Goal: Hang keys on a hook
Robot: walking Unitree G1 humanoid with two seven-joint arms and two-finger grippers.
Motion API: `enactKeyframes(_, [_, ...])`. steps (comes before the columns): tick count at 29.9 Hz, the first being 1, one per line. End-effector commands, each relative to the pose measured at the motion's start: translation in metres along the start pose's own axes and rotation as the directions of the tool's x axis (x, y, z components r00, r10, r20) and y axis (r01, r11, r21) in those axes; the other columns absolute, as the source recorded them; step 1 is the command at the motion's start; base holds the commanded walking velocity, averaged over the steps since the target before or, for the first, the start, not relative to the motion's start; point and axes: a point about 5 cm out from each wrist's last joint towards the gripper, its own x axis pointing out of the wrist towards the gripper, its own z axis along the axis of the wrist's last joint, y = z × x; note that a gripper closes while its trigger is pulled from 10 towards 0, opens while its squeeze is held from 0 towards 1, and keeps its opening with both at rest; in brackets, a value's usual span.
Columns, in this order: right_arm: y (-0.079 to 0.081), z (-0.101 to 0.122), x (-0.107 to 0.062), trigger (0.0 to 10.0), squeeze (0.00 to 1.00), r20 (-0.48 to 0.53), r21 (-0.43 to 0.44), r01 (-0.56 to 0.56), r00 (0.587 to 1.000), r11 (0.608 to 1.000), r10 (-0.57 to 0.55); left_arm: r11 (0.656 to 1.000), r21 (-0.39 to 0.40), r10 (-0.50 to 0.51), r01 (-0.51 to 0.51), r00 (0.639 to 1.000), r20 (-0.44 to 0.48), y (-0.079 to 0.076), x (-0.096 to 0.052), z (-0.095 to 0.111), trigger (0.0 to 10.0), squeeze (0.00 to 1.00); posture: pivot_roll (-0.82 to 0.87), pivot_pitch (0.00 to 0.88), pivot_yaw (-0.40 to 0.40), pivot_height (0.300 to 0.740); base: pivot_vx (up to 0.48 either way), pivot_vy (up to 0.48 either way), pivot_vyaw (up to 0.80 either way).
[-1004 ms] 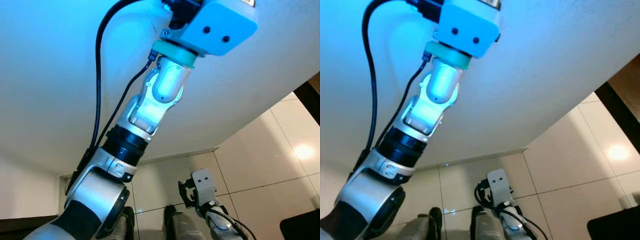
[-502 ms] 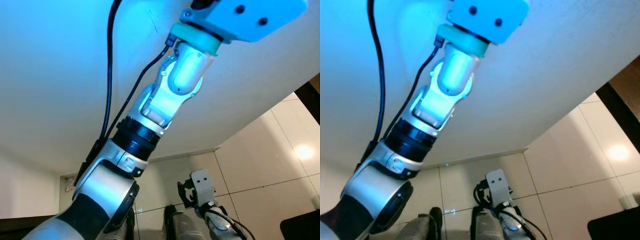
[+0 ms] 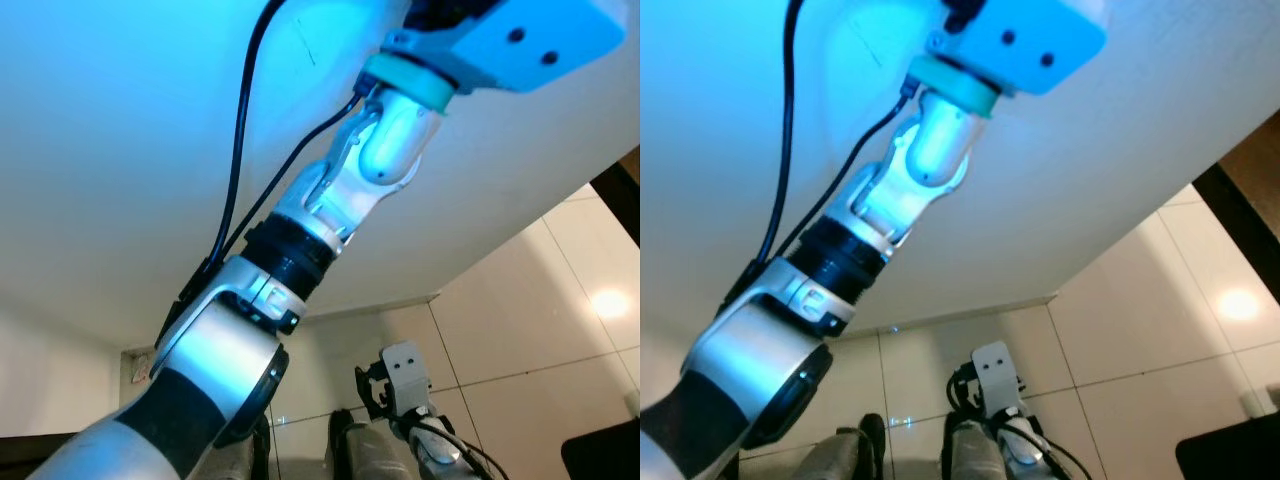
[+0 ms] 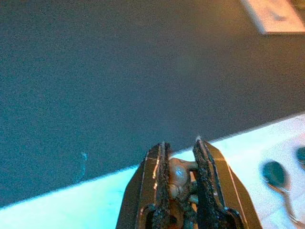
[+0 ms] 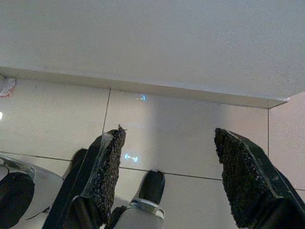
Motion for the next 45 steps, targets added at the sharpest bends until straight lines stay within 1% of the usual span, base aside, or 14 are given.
enactKeyframes(1, [0.003, -0.013, -0.007, 10.0, 0.0, -0.049, 0.01, 0.0, 0.999, 1.0, 0.001, 1.0, -0.003, 0.003, -0.003, 1.0, -0.006, -0.005, 0.001, 0.001, 10.0, 0.0, -0.17, 0.296, 0.049, 0.74, 0.0, 0.0, 0.0])
enactKeyframes(7, [0.002, -0.014, -0.007, 10.0, 0.0, -0.052, 0.009, 0.0, 0.999, 1.0, 0.0, 1.0, 0.005, 0.021, -0.021, 1.0, -0.006, -0.003, 0.004, -0.001, 10.0, 0.0, -0.16, 0.295, 0.047, 0.74, 0.0, 0.0, 0.0])
enactKeyframes(11, [0.002, -0.013, -0.007, 10.0, 0.0, -0.05, 0.009, -0.001, 0.999, 1.0, 0.002, 1.0, 0.015, 0.019, -0.019, 1.0, -0.001, -0.007, 0.003, -0.002, 10.0, 0.0, -0.17, 0.297, 0.048, 0.74, 0.0, 0.0, 0.0])
enactKeyframes(15, [0.002, -0.011, -0.005, 10.0, 0.0, -0.047, 0.01, 0.0, 0.999, 1.0, 0.0, 0.999, 0.042, 0.005, -0.005, 1.0, -0.016, -0.01, -0.003, -0.009, 10.0, 0.0, -0.17, 0.298, 0.046, 0.74, 0.0, 0.0, 0.0])
enactKeyframes(17, [0.002, -0.011, -0.005, 10.0, 0.0, -0.046, 0.012, 0.003, 0.999, 1.0, -0.002, 0.998, 0.066, -0.001, 0.004, 0.999, -0.043, -0.009, -0.008, -0.016, 10.0, 0.0, -0.17, 0.298, 0.045, 0.74, 0.0, 0.0, 0.0])
enactKeyframes(20, [0.002, -0.012, -0.006, 10.0, 0.0, -0.047, 0.012, 0.003, 0.999, 1.0, -0.003, 0.997, 0.082, -0.002, 0.006, 0.999, -0.053, -0.008, -0.01, -0.02, 10.0, 0.0, -0.17, 0.298, 0.044, 0.74, 0.0, 0.0, 0.0])
enactKeyframes(22, [0.002, -0.014, -0.008, 10.0, 0.0, -0.05, 0.012, 0.004, 0.999, 1.0, -0.003, 0.993, 0.114, -0.002, 0.009, 0.998, -0.062, -0.007, -0.014, -0.025, 10.0, 0.0, -0.17, 0.299, 0.043, 0.74, 0.0, 0.0, 0.0])
enactKeyframes(23, [0.002, -0.014, -0.008, 10.0, 0.0, -0.051, 0.011, 0.004, 0.999, 1.0, -0.003, 0.989, 0.144, -0.002, 0.012, 0.997, -0.073, -0.006, -0.018, -0.03, 10.0, 0.0, -0.17, 0.3, 0.041, 0.74, 0.0, 0.0, 0.0])
enactKeyframes(24, [0.002, -0.014, -0.008, 10.0, 0.0, -0.051, 0.011, 0.004, 0.999, 1.0, -0.003, 0.989, 0.144, -0.002, 0.012, 0.997, -0.073, -0.006, -0.018, -0.03, 10.0, 0.0, -0.17, 0.3, 0.041, 0.74, 0.0, 0.0, 0.0])
enactKeyframes(26, [0.001, -0.014, -0.008, 10.0, 0.0, -0.049, 0.011, 0.004, 0.999, 1.0, -0.003, 0.984, 0.175, 0.004, 0.01, 0.997, -0.083, -0.004, -0.022, -0.035, 10.0, 0.0, -0.17, 0.301, 0.039, 0.74, 0.0, 0.0, 0.0])
enactKeyframes(36, [0.0, -0.013, -0.007, 10.0, 0.0, -0.047, 0.008, 0.003, 0.999, 1.0, -0.002, 0.979, 0.203, 0.028, -0.007, 0.995, -0.099, 0.002, -0.025, -0.042, 10.0, 0.0, -0.17, 0.298, 0.034, 0.74, 0.0, 0.0, 0.0])
enactKeyframes(43, [0.0, -0.014, -0.008, 10.0, 0.0, -0.05, 0.008, 0.003, 0.999, 1.0, -0.002, 0.979, 0.2, 0.055, -0.035, 0.994, -0.096, 0.01, -0.033, -0.046, 10.0, 0.0, -0.16, 0.299, 0.031, 0.74, 0.0, 0.0, 0.0])
enactKeyframes(44, [0.0, -0.014, -0.008, 10.0, 0.0, -0.051, 0.006, 0.0, 0.999, 1.0, 0.001, 0.979, 0.199, 0.058, -0.039, 0.994, -0.092, 0.011, -0.034, -0.045, 10.0, 0.21, -0.16, 0.299, 0.028, 0.74, 0.0, 0.0, 0.0])
enactKeyframes(45, [0.0, -0.014, -0.008, 10.0, 0.0, -0.051, 0.005, -0.003, 0.999, 1.0, 0.003, 0.979, 0.197, 0.06, -0.041, 0.994, -0.089, 0.011, -0.034, -0.045, 10.0, 0.21, -0.16, 0.299, 0.028, 0.74, 0.0, 0.0, 0.0])
